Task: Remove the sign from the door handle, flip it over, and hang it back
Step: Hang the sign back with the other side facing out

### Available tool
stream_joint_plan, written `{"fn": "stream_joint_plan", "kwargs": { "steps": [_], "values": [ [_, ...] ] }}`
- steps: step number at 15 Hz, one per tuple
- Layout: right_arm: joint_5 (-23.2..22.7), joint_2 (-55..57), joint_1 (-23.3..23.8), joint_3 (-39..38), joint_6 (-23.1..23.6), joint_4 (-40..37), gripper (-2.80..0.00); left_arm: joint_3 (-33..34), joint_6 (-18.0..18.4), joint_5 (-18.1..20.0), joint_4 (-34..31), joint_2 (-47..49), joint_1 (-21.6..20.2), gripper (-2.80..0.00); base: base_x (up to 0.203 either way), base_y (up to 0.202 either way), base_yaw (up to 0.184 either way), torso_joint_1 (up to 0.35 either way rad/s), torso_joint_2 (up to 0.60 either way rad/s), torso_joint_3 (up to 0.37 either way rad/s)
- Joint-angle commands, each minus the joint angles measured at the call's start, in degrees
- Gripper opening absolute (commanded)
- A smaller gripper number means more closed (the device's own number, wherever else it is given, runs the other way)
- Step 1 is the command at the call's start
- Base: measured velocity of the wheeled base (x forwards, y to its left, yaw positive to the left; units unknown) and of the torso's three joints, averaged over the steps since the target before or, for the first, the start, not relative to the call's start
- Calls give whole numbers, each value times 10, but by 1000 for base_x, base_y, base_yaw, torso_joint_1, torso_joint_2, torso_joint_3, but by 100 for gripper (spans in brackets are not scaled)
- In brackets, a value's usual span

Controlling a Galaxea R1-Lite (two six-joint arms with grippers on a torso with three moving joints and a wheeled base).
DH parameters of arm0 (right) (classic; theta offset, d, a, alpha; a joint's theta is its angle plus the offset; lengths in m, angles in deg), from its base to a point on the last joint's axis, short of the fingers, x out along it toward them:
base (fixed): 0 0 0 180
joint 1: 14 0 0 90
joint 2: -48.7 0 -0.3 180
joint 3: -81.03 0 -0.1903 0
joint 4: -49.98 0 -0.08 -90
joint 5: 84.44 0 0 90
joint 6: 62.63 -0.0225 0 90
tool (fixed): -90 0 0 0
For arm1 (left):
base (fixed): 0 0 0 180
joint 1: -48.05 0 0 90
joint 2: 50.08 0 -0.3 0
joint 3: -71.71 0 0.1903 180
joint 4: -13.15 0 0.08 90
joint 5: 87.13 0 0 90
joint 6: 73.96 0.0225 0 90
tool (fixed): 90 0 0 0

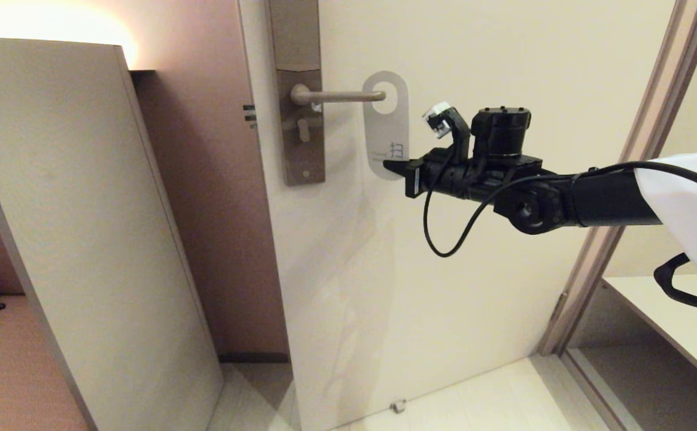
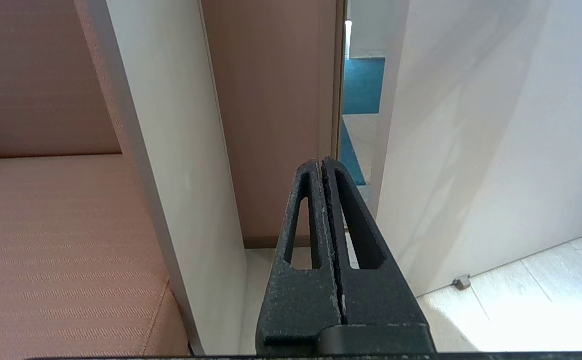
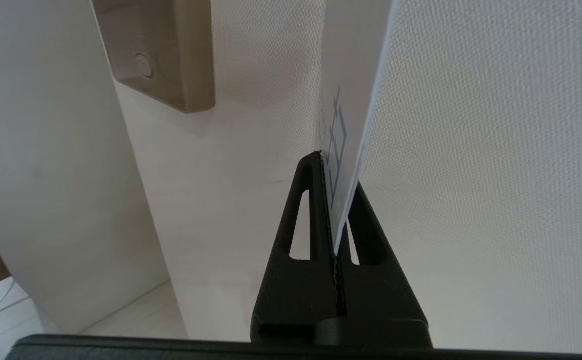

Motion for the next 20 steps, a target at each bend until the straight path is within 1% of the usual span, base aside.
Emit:
{"fn": "stream_joint_plan", "kwargs": {
  "steps": [1, 8, 10, 14, 16, 20],
  "values": [
    [-1, 0, 0, 1, 7, 2, -280, 0, 0, 0, 0, 0, 0, -280, 0, 0, 0, 0, 0, 0],
    [-1, -16, -2, -11, 16, 2, -280, 0, 0, 0, 0, 0, 0, -280, 0, 0, 0, 0, 0, 0],
    [-1, -24, -5, -20, 17, 2, -280, 0, 0, 0, 0, 0, 0, -280, 0, 0, 0, 0, 0, 0],
    [0, -36, -15, -39, 36, 2, -280, 0, 0, 0, 0, 0, 0, -280, 0, 0, 0, 0, 0, 0],
    [2, -40, -23, -46, 36, 2, -280, 0, 0, 0, 0, 0, 0, -280, 0, 0, 0, 0, 0, 0],
    [41, -41, -50, -48, 36, 2, -280, 0, 0, 0, 0, 0, 0, -280, 0, 0, 0, 0, 0, 0]
  ]
}}
